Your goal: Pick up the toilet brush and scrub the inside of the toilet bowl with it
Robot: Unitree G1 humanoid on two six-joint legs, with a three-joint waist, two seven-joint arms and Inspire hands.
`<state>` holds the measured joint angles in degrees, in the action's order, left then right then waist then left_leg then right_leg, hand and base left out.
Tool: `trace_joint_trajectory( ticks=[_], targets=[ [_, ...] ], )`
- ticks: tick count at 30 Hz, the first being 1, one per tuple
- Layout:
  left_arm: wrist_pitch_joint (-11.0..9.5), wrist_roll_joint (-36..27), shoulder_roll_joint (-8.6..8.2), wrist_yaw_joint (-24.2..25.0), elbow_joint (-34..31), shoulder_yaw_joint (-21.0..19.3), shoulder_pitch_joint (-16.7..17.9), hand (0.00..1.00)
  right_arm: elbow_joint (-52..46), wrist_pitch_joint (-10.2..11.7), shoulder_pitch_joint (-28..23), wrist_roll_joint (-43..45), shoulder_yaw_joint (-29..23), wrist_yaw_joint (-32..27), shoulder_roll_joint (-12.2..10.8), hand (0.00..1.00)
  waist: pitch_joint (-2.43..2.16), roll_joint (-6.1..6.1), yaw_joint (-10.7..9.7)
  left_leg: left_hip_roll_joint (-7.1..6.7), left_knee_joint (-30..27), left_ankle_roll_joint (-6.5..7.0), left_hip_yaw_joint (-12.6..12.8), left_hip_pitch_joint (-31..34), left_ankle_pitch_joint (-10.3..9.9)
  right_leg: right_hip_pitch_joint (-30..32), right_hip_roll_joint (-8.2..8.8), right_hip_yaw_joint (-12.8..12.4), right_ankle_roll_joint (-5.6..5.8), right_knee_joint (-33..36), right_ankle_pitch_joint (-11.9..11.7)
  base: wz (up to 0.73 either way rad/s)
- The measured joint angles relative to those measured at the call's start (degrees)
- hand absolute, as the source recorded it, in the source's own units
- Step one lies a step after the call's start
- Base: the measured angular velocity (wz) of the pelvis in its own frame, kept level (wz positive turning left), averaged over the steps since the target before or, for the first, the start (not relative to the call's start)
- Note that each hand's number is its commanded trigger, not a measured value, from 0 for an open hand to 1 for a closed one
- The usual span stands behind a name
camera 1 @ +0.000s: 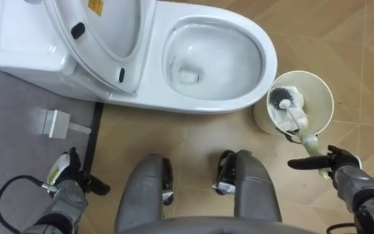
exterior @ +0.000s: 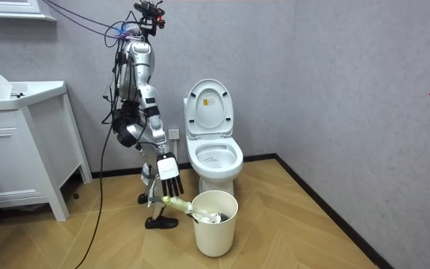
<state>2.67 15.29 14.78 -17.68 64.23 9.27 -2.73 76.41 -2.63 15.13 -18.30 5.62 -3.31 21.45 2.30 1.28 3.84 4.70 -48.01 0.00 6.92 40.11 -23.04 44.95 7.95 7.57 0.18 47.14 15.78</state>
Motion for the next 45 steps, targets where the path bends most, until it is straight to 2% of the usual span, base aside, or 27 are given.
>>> trace_joint_trajectory(
  ticks=[2,8,14,20,24,26,29,40,43,45],
  targets=[
    [0.51,0.0,0.33,0.72,0.01,0.0,-0.02,0.0,0.43,-0.79,0.37,-0.36,0.04,1.01,0.85,0.0,-0.02,0.03,0.24,0.0,-0.75,-0.17,-0.74,1.1,-0.11,0.63,0.02,0.43,-0.23,0.54,0.24,0.09],
    [3.12,-0.02,0.61,1.32,0.11,0.0,-0.15,0.0,1.34,-3.29,1.94,-0.37,0.04,1.23,1.56,0.0,0.06,0.32,1.38,0.1,-1.49,-0.3,-1.41,2.21,-0.12,1.22,-0.09,0.81,-0.44,0.89,0.52,0.05],
    [4.61,-0.05,0.66,1.75,-0.1,0.02,-0.21,0.0,2.18,-4.58,2.5,-4.33,0.26,2.84,3.21,0.0,0.05,0.37,1.39,-0.4,-1.58,-0.27,-1.56,2.3,-0.11,1.37,0.49,0.9,-0.25,1.55,0.87,0.04],
    [5.52,-0.22,0.69,1.55,-0.19,0.07,-1.07,0.0,3.98,-5.07,4.45,-4.13,2.26,3.21,4.0,0.0,0.01,0.45,1.33,-0.36,-1.56,-0.59,-2.05,3.85,0.14,2.8,0.53,1.52,-0.61,1.79,1.01,0.03],
    [5.58,-2.25,0.7,1.07,-0.22,0.57,-2.05,0.0,4.02,-5.15,5.1,-4.31,3.64,3.52,4.68,0.0,0.04,0.61,1.36,-0.36,-1.81,-0.68,-2.23,5.51,0.19,4.3,0.53,1.67,-0.73,1.92,0.97,0.01],
    [5.61,-2.34,0.84,0.68,-0.3,0.63,-3.06,0.0,4.03,-6.08,5.93,-4.41,4.44,3.52,4.75,0.0,0.07,0.91,1.33,-0.36,-2.22,-0.68,-2.34,6.69,0.19,5.43,0.54,1.67,-0.75,2.28,0.96,0.0],
    [5.56,-2.3,1.23,0.53,-0.39,1.11,-4.19,0.0,4.14,-6.38,6.59,-4.48,4.44,3.5,4.76,0.0,0.12,1.25,1.33,-0.31,-2.74,-0.68,-2.52,7.75,0.17,6.3,0.53,1.78,-0.77,2.54,0.98,0.0],
    [5.66,-2.25,1.59,0.56,-4.27,1.29,-4.07,0.0,4.13,-7.44,6.87,-4.58,6.6,4.27,4.82,0.0,0.14,1.3,1.57,-0.27,-3.12,-0.69,-3.39,8.87,0.16,6.66,0.54,2.58,-0.92,2.5,1.07,0.02],
    [5.66,-2.19,1.7,0.86,-4.94,1.28,-4.52,0.0,4.56,-7.47,6.86,-3.97,6.94,5.01,5.76,0.0,0.11,1.25,2.35,-0.27,-3.84,-0.71,-3.83,10.45,0.15,7.91,0.56,2.85,-0.93,2.87,1.07,0.02],
    [5.68,-2.19,1.74,0.86,-5.76,1.27,-4.55,0.0,4.81,-7.49,6.89,-3.83,7.4,5.22,6.36,0.13,0.11,1.23,3.0,-0.34,-4.25,-0.71,-4.05,11.4,0.15,8.77,0.64,2.96,-0.94,3.25,1.07,0.03]
  ],
)
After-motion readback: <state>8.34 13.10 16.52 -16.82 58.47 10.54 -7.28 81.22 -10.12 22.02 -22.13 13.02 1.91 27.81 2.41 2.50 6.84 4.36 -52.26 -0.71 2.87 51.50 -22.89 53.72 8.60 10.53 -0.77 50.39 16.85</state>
